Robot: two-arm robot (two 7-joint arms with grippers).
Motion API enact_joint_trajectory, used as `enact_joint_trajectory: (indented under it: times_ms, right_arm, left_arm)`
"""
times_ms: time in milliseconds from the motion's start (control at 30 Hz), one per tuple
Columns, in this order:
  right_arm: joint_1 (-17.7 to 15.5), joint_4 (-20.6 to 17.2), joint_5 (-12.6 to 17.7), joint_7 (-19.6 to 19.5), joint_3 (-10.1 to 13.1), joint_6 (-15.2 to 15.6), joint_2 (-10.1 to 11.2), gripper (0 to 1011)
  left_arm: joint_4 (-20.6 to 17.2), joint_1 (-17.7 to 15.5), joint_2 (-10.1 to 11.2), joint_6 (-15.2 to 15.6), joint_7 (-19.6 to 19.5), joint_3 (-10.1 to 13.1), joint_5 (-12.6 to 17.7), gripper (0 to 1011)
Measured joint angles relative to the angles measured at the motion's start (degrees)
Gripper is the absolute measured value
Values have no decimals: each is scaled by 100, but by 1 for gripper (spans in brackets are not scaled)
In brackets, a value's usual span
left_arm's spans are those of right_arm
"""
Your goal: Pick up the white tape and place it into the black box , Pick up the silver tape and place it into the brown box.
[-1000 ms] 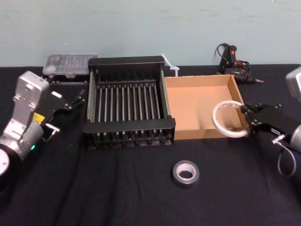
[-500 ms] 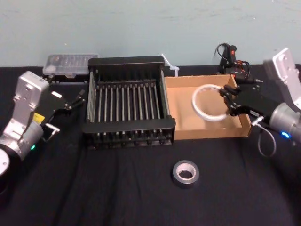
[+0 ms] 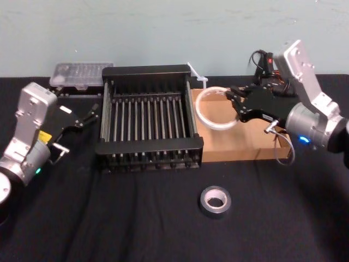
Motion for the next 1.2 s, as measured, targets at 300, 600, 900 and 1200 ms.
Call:
enact_joint_trajectory:
  times_ms: [300,600,900,1200]
  right_arm:
    - [417,434,-111,82,-295,-52,-249,93]
    - [733,830,-187,147,-503,-128,-494,93]
    - [957,1139,-228,214,-660,-208,-701,93]
    - [1144,1381,-230,295,-788,-342,-906,94]
  left_arm:
    - [0,0,0,0,0,0,0,1001]
    - [0,0,0,0,0,1,0,1001]
    - [0,0,0,0,0,0,0,1001]
    - [0,0,0,0,0,0,0,1001]
